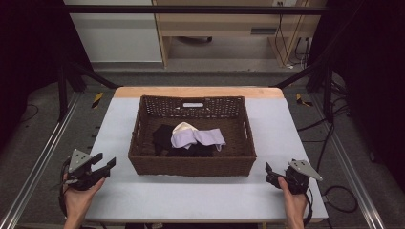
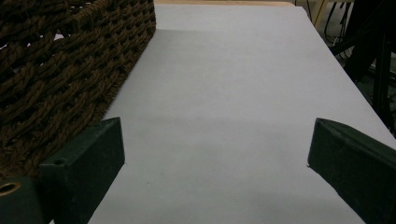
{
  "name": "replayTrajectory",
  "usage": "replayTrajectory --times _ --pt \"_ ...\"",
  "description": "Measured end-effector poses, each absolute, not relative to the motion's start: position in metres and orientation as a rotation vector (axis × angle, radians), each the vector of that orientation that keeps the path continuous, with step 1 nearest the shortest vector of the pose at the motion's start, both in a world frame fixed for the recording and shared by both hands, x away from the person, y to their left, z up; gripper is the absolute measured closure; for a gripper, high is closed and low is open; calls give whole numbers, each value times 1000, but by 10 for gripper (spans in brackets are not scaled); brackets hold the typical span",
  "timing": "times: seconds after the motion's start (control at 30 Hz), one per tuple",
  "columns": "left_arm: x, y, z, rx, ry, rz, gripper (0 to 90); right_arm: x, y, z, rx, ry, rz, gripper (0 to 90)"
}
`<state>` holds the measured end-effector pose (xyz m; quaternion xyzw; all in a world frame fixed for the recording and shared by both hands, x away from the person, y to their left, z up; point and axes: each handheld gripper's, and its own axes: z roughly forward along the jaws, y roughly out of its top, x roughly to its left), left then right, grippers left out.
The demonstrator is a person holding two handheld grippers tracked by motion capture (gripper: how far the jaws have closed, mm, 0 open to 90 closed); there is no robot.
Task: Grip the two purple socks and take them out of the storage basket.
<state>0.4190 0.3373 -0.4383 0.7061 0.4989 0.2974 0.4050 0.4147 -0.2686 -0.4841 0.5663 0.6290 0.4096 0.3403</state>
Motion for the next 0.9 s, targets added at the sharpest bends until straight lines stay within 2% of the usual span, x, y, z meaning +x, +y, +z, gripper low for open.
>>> replayTrajectory --times 0.17,0.37,0.9 --pt "416 337 -431 1777 1258 744 490 414 -269 -484 1473 1637 1072 38" --pt "417 339 -420 1784 1250 763 501 414 -267 -484 1457 1640 1064 28" --pt "422 335 -382 1711 1187 735 413 413 -269 -484 1470 1618 1075 41"
